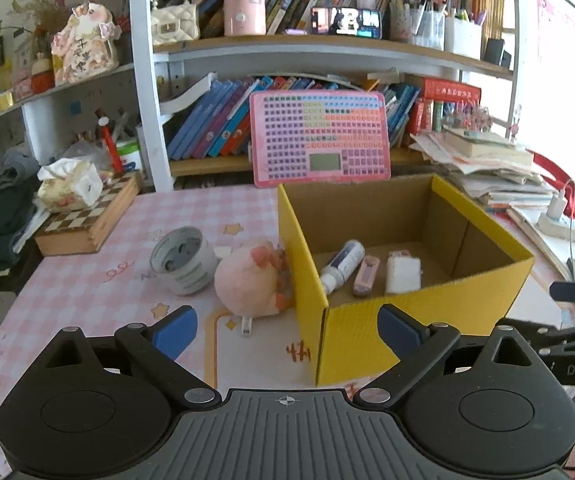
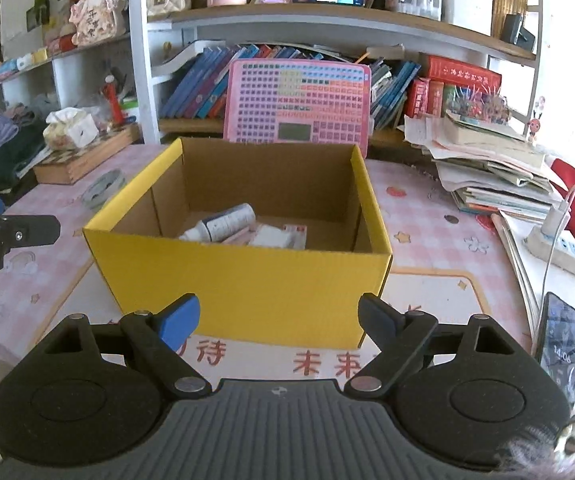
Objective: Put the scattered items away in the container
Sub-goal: 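Withdraw both tools from the yellow box toward the plush pig and tape roll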
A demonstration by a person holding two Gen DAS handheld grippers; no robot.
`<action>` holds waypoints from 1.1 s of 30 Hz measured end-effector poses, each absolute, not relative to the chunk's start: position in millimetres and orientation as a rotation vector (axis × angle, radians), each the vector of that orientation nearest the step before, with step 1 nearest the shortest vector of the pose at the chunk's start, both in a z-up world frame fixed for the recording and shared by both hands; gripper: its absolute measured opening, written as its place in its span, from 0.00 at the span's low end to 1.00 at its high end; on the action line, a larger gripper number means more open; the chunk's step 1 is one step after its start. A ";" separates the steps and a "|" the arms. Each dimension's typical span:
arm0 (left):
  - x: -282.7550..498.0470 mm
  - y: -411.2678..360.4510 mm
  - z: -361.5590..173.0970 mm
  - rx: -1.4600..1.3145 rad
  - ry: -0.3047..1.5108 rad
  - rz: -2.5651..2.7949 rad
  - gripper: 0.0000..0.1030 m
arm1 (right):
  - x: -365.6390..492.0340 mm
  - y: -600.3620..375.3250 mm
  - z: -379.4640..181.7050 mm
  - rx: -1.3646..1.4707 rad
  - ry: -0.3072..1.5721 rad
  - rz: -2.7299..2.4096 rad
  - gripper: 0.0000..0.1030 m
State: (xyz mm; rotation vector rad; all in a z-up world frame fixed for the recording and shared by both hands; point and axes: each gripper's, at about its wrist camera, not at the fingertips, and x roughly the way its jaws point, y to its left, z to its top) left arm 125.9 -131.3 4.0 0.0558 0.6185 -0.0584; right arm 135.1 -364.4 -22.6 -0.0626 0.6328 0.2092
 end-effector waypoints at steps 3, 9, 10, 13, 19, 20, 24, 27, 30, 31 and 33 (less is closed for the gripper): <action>122.0 -132.2 -1.6 0.067 0.648 -0.056 0.96 | 131.3 -362.1 -25.0 -0.053 0.650 0.204 0.85; 118.6 -134.8 -10.9 0.119 0.704 -0.068 0.96 | 127.6 -354.1 -34.5 -0.061 0.699 0.210 0.86; 118.2 -134.2 -12.1 0.117 0.711 -0.070 0.96 | 127.2 -352.0 -35.6 -0.065 0.705 0.215 0.86; 117.9 -131.9 -16.3 0.115 0.733 -0.077 0.96 | 126.2 -346.2 -37.9 -0.077 0.719 0.230 0.86; 121.2 -127.2 -24.3 0.120 0.772 -0.095 0.96 | 125.3 -334.4 -41.8 -0.098 0.743 0.246 0.87; 121.5 -126.2 -25.8 0.122 0.778 -0.102 0.96 | 125.5 -332.3 -42.2 -0.101 0.747 0.246 0.87; 123.6 -121.0 -30.9 0.134 0.801 -0.128 0.96 | 125.4 -323.7 -43.5 -0.105 0.760 0.240 0.88; 125.9 -114.7 -32.7 0.141 0.806 -0.151 0.96 | 124.2 -315.1 -44.8 -0.109 0.771 0.230 0.88; 129.0 -107.3 -34.5 0.148 0.817 -0.180 0.96 | 121.6 -305.6 -44.9 -0.109 0.778 0.209 0.88; 130.0 -104.8 -34.9 0.152 0.820 -0.191 0.96 | 120.6 -302.4 -44.9 -0.107 0.782 0.200 0.88; 131.4 -98.8 -35.1 0.159 0.822 -0.213 0.96 | 118.6 -295.7 -45.0 -0.104 0.790 0.186 0.88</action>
